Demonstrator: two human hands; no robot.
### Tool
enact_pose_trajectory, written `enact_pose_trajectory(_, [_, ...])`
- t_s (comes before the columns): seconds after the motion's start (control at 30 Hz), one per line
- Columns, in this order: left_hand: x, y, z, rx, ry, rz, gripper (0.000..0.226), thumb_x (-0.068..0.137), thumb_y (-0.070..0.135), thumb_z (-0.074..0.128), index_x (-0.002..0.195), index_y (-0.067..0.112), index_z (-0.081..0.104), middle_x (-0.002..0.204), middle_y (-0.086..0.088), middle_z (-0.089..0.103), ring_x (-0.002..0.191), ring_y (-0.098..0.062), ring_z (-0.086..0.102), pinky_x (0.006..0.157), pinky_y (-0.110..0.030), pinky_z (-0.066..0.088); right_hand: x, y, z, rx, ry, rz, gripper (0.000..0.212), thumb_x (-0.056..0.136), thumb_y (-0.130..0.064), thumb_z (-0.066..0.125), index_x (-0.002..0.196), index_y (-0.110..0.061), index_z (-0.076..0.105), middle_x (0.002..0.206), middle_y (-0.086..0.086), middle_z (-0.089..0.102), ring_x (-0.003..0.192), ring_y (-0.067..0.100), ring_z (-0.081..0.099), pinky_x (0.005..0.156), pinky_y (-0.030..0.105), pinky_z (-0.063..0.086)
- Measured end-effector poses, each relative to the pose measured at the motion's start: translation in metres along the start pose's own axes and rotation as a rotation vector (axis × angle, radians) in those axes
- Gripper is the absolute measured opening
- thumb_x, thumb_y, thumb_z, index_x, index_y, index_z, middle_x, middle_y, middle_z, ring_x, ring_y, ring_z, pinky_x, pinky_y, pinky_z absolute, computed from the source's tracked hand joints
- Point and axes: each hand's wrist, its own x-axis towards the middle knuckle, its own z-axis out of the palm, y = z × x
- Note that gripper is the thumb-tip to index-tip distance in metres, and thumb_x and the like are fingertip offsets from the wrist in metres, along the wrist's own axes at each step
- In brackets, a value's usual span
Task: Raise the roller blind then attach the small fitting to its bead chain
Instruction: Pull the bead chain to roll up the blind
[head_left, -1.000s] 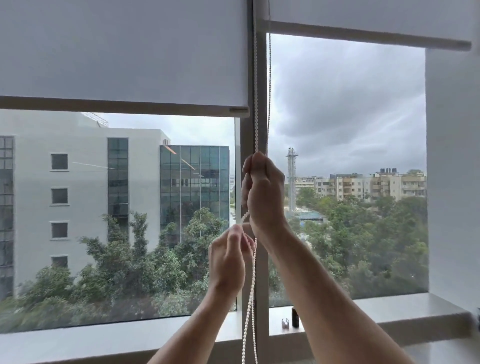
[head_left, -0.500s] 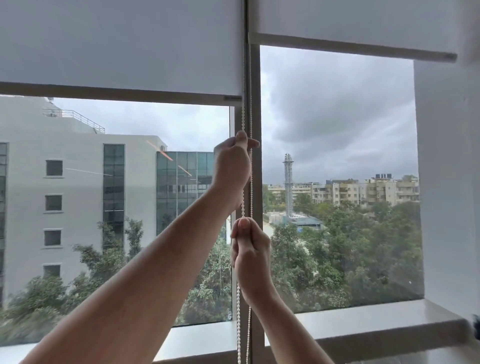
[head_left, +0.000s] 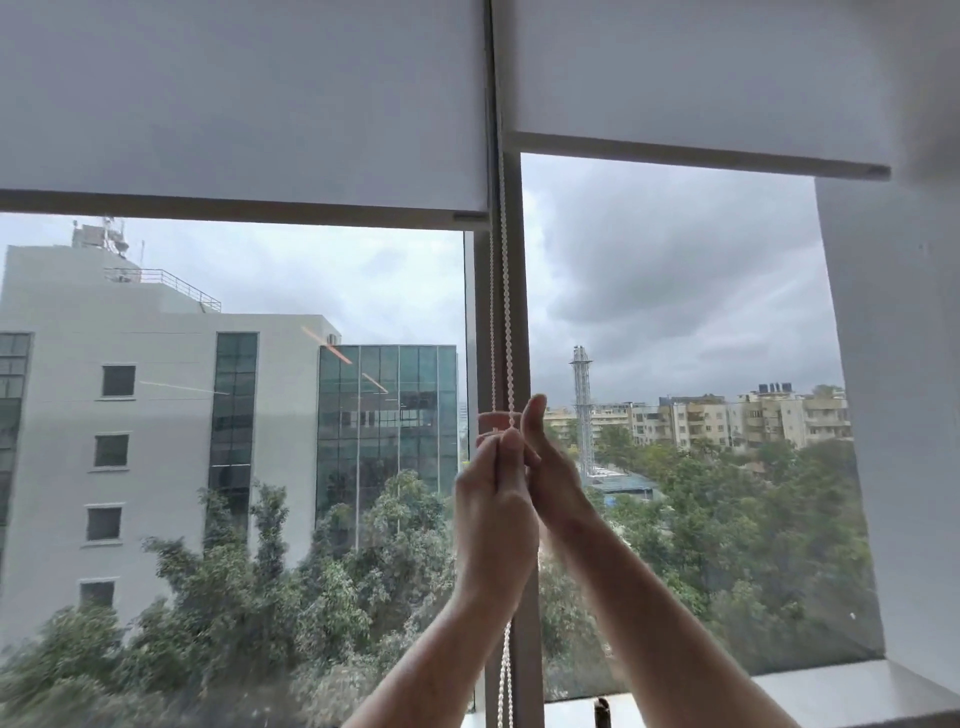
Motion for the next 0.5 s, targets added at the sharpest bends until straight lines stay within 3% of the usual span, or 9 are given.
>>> enact_pose_trajectory(0.13, [-0.007, -0.008, -0.005, 0.002, -0.006, 0.047, 0.039, 0.102, 0.008, 0.048, 0.066, 0.018, 0.06, 0.052, 0.013, 0.052, 0.05, -0.001, 0.038, 0.048, -0.016, 0.03, 0.03, -0.036, -0.008, 0.246, 0.026, -0.005, 0.071, 0.1, -0.062, 0.02, 0.107, -0.012, 0.07, 0.093, 0.009, 0.076, 0.084, 0.02, 0.073, 0.074, 0.038, 0.056])
enact_pose_trajectory(0.23, [-0.006, -0.013, -0.01, 0.018, -0.012, 0.027, 0.037, 0.103, 0.011, 0.048, 0.068, 0.017, 0.06, 0.048, 0.015, 0.05, 0.045, -0.001, 0.037, 0.045, -0.012, 0.028, 0.049, -0.074, -0.003, 0.344, -0.052, -0.021, 0.053, 0.106, -0.047, 0.029, 0.11, -0.01, 0.067, 0.086, 0.008, 0.075, 0.072, 0.019, 0.072, 0.061, 0.034, 0.057])
enact_pose_trajectory(0.3, [-0.005, -0.014, -0.009, 0.022, -0.024, 0.024, 0.036, 0.103, 0.014, 0.048, 0.069, 0.016, 0.061, 0.047, 0.014, 0.049, 0.044, -0.002, 0.036, 0.045, -0.013, 0.027, 0.062, -0.097, 0.007, 0.357, -0.056, -0.003, 0.045, 0.108, -0.039, 0.033, 0.112, -0.008, 0.066, 0.075, 0.004, 0.068, 0.056, 0.012, 0.062, 0.05, 0.027, 0.049])
enact_pose_trajectory(0.4, [-0.007, -0.012, -0.008, 0.016, -0.03, 0.056, 0.038, 0.103, 0.012, 0.049, 0.067, 0.019, 0.061, 0.049, 0.015, 0.05, 0.046, 0.0, 0.038, 0.047, -0.015, 0.029, 0.07, -0.115, 0.024, 0.302, 0.087, -0.008, 0.038, 0.108, -0.028, 0.035, 0.101, -0.011, 0.068, 0.058, -0.005, 0.045, 0.043, 0.007, 0.035, 0.037, 0.022, 0.028])
enact_pose_trajectory(0.5, [-0.004, -0.015, -0.011, -0.062, -0.085, 0.004, 0.04, 0.102, 0.019, 0.051, 0.064, 0.021, 0.062, 0.046, 0.011, 0.043, 0.045, -0.005, 0.032, 0.045, -0.022, 0.025, 0.064, -0.113, 0.035, 0.134, 0.223, -0.197, 0.038, 0.1, -0.008, 0.034, 0.082, -0.019, 0.066, 0.054, -0.007, 0.041, 0.043, 0.008, 0.031, 0.037, 0.022, 0.026])
